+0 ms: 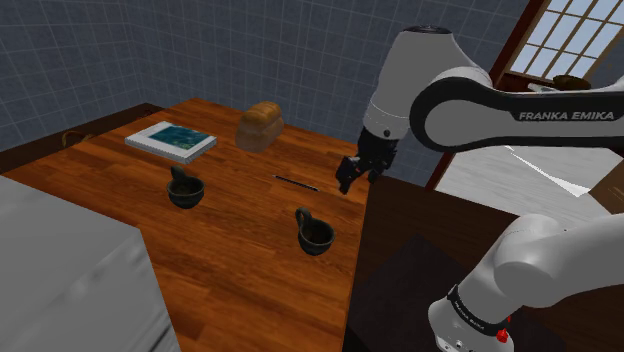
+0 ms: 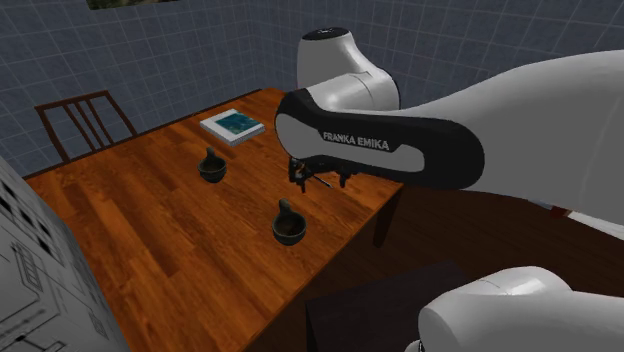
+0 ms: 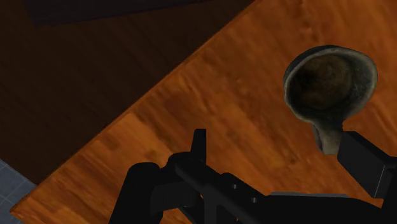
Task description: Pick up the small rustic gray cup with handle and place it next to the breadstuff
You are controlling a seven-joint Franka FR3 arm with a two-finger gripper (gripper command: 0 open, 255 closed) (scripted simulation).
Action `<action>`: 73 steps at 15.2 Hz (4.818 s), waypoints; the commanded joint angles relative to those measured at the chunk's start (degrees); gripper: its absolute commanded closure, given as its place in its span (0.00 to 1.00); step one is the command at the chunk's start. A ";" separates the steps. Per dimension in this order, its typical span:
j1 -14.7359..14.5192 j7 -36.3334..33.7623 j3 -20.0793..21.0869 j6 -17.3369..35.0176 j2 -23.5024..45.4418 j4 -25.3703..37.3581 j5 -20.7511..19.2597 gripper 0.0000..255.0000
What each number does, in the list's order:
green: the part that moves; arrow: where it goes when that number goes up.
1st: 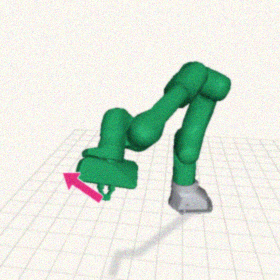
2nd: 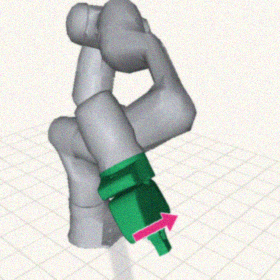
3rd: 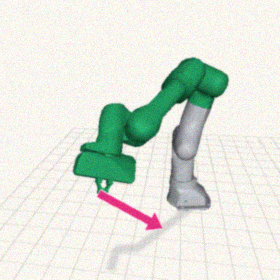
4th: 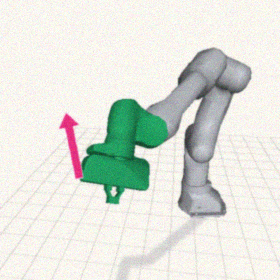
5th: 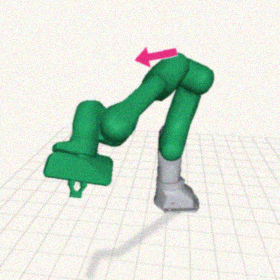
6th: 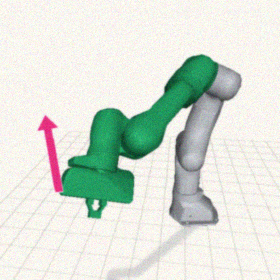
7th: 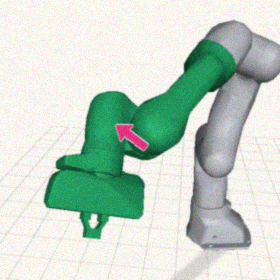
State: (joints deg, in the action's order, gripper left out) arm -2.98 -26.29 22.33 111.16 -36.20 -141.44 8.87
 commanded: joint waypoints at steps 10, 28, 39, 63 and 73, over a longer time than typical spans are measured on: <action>2.51 -18.82 17.00 11.20 20.69 6.73 -5.91 0.00; 3.96 -23.71 19.78 18.10 27.41 4.87 -10.83 1.00; 3.74 -22.83 19.41 16.53 26.25 5.58 -9.87 1.00; 2.58 -17.09 15.27 -2.43 18.09 17.94 -5.17 1.00; 2.84 -16.21 14.22 -10.09 17.45 25.07 -5.20 1.00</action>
State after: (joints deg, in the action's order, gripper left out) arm -0.17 -42.59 36.66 101.86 -18.68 -117.10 3.67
